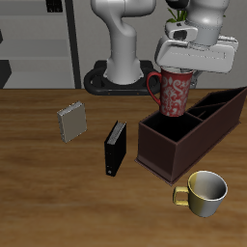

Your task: Place the red mug into the left desk caddy's right compartment and place the yellow book into the left desk caddy's back compartment

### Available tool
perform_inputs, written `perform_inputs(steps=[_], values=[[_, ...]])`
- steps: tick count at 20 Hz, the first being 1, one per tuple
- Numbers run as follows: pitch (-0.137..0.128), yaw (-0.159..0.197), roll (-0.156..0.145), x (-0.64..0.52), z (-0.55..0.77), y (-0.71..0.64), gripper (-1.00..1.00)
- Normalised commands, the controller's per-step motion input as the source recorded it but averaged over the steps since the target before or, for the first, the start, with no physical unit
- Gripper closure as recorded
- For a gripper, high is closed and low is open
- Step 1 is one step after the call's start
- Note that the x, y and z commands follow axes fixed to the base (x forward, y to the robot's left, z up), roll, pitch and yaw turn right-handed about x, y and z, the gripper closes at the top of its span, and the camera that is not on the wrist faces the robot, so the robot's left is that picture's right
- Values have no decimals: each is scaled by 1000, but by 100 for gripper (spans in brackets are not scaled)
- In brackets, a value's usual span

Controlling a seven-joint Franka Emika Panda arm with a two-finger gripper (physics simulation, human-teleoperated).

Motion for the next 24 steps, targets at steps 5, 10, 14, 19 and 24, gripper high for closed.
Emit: perform_inputs(steps=[5, 10, 14, 19, 24], values=[[-2, -15, -26, 75, -23, -88, 100], [33, -14, 21, 61, -162, 119, 100], [36, -22, 47, -63, -141, 187, 100], [37, -12, 21, 30, -216, 40, 100], [31, -8, 4, 31, -220, -6, 100]])
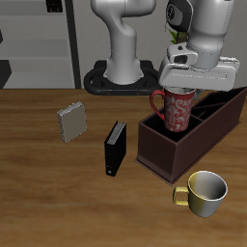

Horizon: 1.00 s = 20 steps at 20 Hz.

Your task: Place the red mug into the left desk caddy's right compartment and place the yellow book into the left desk caddy's back compartment

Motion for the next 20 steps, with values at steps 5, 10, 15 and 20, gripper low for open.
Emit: perform_inputs(steps=[5, 10, 15, 20], values=[[41, -13, 62, 13, -263, 131, 100], [38, -11, 16, 26, -183, -15, 100], [40, -20, -1, 70, -199, -52, 100], [34, 1, 11, 41, -212, -26, 100]])
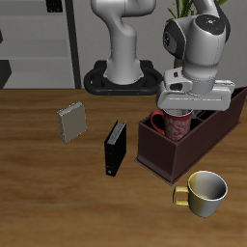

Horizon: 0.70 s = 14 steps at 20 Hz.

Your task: Place the red mug into the left desk caddy's right compartment and place the yellow book into the left desk caddy's back compartment

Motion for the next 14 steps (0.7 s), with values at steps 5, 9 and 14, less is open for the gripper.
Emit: perform_inputs(steps=[5, 9, 14], values=[[82, 13, 48, 91, -233, 19, 100], [109, 22, 101, 59, -204, 42, -100], [-61, 31, -35, 7, 128, -117, -100]])
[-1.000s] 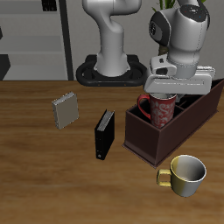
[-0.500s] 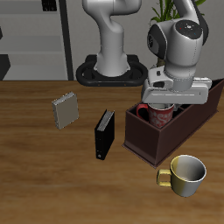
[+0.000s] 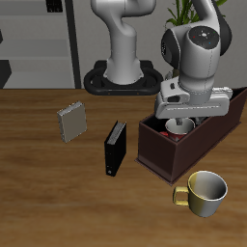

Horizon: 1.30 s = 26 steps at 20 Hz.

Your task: Place the red mug into the left desk caddy's right compartment and place the yellow book into the left desk caddy's back compartment

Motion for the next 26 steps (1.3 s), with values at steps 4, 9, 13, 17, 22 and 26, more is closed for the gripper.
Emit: perform_inputs(steps=[4, 9, 13, 17, 22, 26], values=[[-18, 2, 3, -47, 102, -71, -100], [-37, 18, 7, -69, 157, -93, -100], [-101, 21, 23, -108, 351, -184, -100], [-30, 15, 35, -55, 256, -331, -100], [-38, 24, -12, -73, 242, -529, -100], [-34, -9, -78, -111, 229, -669, -100]])
